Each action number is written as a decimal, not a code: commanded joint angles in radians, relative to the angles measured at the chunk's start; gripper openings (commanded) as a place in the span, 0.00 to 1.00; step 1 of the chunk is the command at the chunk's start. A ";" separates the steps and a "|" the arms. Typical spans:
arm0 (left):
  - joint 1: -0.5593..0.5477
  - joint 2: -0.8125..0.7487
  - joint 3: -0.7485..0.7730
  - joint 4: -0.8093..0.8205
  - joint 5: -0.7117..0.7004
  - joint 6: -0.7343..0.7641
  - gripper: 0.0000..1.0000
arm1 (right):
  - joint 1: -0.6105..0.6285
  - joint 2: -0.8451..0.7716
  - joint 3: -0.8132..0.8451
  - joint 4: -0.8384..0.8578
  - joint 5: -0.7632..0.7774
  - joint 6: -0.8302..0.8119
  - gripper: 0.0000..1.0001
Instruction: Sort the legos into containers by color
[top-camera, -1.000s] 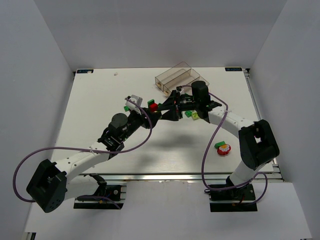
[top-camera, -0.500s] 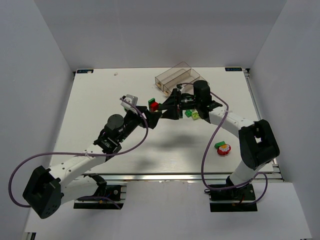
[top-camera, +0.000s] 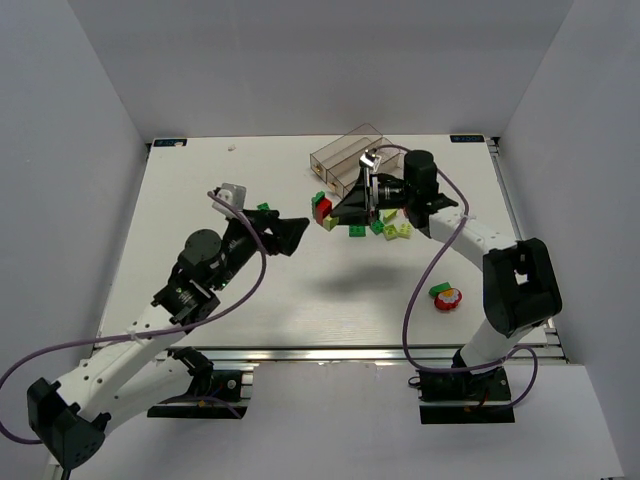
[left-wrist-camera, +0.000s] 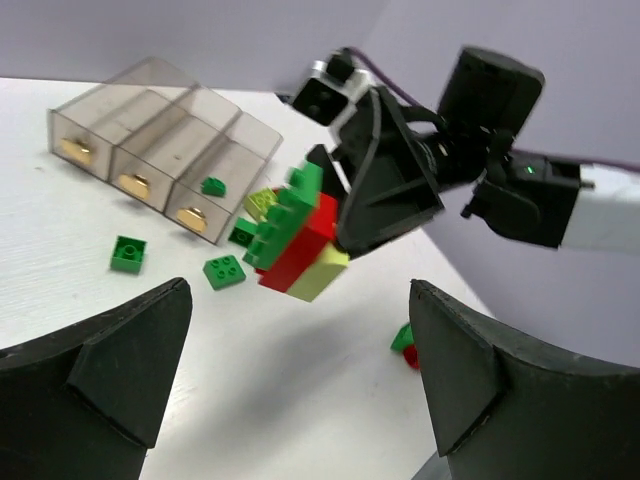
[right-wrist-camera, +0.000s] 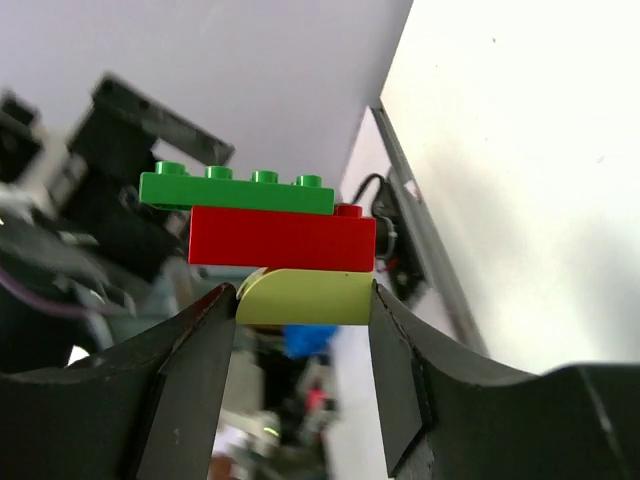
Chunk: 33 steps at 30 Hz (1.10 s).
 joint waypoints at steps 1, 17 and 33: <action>-0.003 -0.053 0.080 -0.163 -0.158 -0.142 0.98 | 0.003 0.000 0.231 -0.346 -0.082 -0.606 0.00; 0.026 0.203 0.342 -0.406 -0.019 -0.448 0.98 | 0.021 -0.158 0.247 -0.766 0.454 -1.841 0.00; 0.054 0.384 0.284 -0.206 0.187 -0.540 0.83 | 0.081 -0.307 0.082 -0.606 0.492 -2.156 0.00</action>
